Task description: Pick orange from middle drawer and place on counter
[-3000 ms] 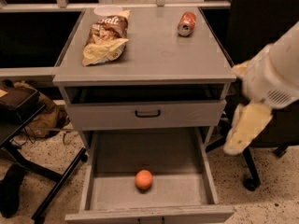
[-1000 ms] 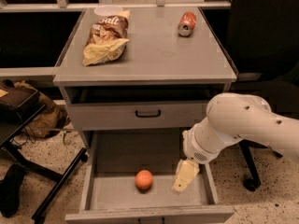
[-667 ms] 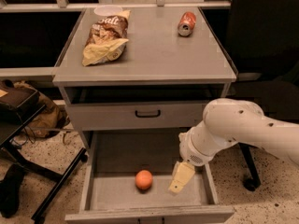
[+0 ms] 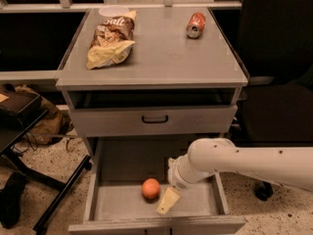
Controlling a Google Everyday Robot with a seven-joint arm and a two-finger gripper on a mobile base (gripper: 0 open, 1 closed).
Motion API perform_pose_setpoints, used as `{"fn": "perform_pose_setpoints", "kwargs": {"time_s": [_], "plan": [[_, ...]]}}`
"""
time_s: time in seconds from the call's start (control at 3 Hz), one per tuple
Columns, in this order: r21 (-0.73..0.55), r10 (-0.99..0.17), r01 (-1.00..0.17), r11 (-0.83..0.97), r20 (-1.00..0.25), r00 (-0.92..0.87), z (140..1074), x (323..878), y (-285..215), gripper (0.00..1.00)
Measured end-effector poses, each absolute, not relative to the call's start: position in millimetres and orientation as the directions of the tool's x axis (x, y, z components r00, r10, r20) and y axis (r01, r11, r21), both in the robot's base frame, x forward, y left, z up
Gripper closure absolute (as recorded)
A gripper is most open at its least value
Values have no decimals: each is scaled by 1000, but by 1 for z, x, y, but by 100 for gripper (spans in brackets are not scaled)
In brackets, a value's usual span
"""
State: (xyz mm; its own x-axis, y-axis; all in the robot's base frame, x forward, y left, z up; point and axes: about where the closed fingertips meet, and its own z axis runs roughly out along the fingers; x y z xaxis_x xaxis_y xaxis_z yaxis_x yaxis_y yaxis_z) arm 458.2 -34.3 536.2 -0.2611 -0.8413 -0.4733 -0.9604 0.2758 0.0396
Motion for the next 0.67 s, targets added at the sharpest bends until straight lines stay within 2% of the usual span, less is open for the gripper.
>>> {"fn": "perform_pose_setpoints", "kwargs": {"time_s": [0.33, 0.67], "plan": [[-4, -797, -954, 301, -551, -249, 505, 493, 0, 0], [-4, -797, -954, 301, -551, -249, 505, 493, 1, 0]]}}
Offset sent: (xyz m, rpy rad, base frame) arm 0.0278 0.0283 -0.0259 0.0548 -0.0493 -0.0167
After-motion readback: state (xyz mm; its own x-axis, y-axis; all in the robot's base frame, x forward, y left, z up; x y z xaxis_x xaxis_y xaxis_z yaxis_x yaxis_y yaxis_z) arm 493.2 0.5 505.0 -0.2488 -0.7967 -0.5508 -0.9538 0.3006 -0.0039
